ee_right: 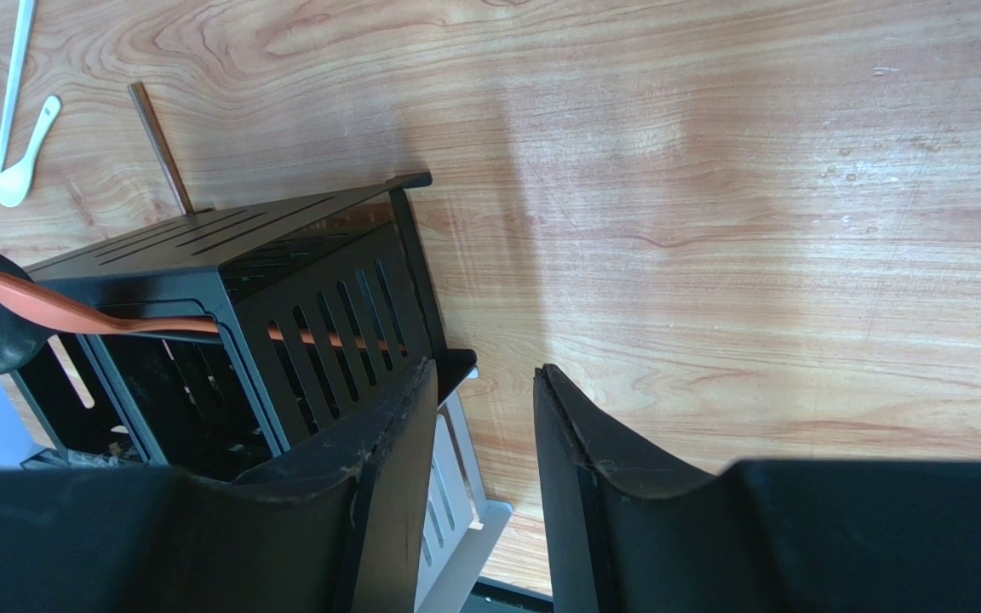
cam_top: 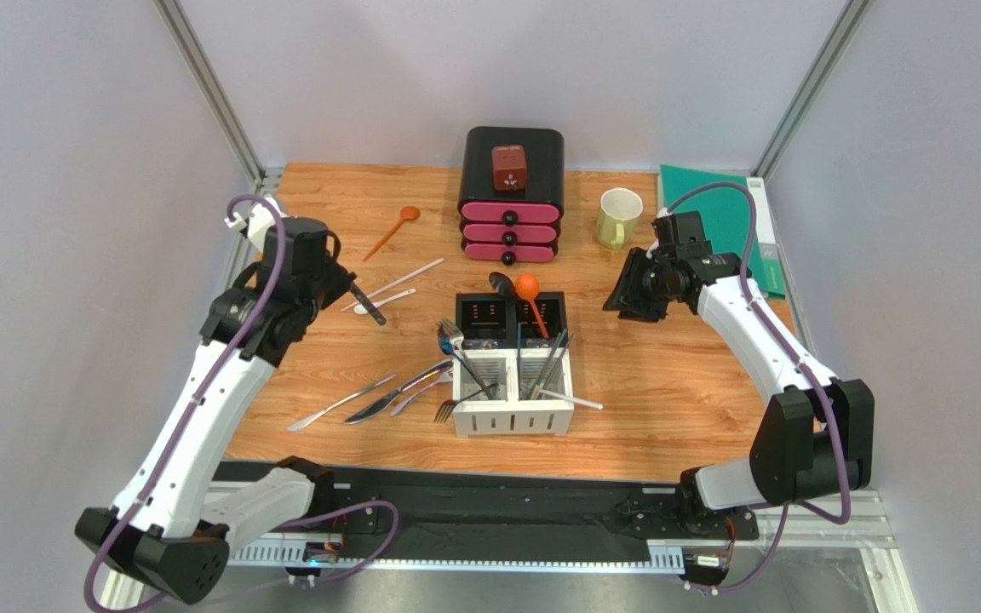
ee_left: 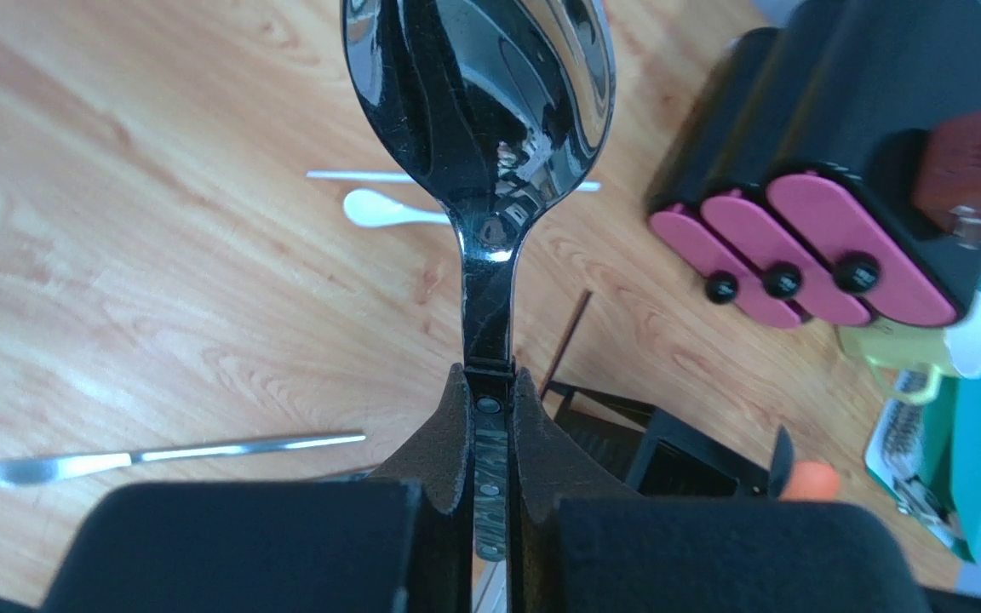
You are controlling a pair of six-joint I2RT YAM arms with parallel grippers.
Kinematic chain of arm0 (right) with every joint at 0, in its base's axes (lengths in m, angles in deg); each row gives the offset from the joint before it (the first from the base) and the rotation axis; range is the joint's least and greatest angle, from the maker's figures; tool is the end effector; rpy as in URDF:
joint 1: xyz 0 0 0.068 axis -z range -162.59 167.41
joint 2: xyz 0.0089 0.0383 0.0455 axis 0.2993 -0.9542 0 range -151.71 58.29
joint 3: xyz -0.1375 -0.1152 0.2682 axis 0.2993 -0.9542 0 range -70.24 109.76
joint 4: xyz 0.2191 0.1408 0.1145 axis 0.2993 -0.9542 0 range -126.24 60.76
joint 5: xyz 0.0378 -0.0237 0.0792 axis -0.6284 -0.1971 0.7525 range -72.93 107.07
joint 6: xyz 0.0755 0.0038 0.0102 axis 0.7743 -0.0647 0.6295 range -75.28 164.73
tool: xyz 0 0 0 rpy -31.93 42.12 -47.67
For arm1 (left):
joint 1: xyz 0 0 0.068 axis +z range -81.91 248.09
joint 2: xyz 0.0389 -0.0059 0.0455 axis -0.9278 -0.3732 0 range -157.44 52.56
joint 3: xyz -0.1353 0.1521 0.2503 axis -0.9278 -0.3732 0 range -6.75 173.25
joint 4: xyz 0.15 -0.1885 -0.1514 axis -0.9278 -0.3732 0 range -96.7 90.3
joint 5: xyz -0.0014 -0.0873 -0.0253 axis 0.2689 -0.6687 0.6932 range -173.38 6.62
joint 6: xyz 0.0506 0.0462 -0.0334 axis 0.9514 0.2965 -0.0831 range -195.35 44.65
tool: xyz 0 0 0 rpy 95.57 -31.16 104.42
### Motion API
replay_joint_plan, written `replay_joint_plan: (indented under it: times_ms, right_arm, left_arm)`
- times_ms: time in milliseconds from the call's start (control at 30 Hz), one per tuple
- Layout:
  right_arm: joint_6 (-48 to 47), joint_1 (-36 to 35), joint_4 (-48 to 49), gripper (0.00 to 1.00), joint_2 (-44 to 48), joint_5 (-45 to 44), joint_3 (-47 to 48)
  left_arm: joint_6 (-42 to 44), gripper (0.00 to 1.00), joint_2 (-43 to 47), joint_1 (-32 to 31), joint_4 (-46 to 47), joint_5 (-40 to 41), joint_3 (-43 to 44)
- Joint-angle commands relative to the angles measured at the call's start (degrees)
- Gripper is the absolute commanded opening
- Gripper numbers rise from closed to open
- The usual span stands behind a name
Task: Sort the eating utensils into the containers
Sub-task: Pick up the spoon from the center of the board, then place the spoon in the storage box.
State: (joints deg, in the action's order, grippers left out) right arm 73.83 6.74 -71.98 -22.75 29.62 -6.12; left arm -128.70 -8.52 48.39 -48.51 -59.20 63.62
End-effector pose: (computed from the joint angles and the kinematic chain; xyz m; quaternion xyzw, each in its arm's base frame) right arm 0.3073 0.0722 0.2856 0.1254 0.9516 0.1877 0.2087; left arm 0.2221 -0.0513 0.4075 -0.3414 0.8208 -0.0958 0.4478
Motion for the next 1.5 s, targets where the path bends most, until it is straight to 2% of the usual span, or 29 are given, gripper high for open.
replay_joint_plan:
  times_ms: [0,100,300,467,933,1200,1467]
  right_arm:
    - [1.3,0.1,2.1,0.39,1.1,0.6,0.0]
    - [2.0,0.1,2.5,0.38,1.1,1.1,0.1]
    - [2.1,0.1,2.8,0.39,0.7,1.0,1.8]
    - [2.2,0.1,2.8,0.39,0.6,0.8,2.3]
    - [2.0,0.1,2.1,0.39,0.7,0.5,1.8]
    - [1.0,0.1,0.8,0.38,1.1,0.5,1.6]
    - [0.8,0.1,0.0,0.39,1.8,0.5,0.1]
  left_arm:
    - [9.3,0.00,2.4,-0.4,6.5,-3.2,-0.2]
    - [12.6,0.00,1.0,-0.5,8.5,-6.2,1.6]
    - [17.7,0.00,-8.0,-2.1,13.0,-13.4,7.1]
    - [18.7,0.00,-14.0,-6.1,16.6,-11.6,10.3]
    - [17.0,0.00,-26.0,-16.1,21.4,-13.8,20.9]
    - [20.1,0.00,-33.0,-23.8,32.8,-13.2,18.8]
    - [22.9,0.00,-35.3,-27.6,37.2,-10.7,15.8]
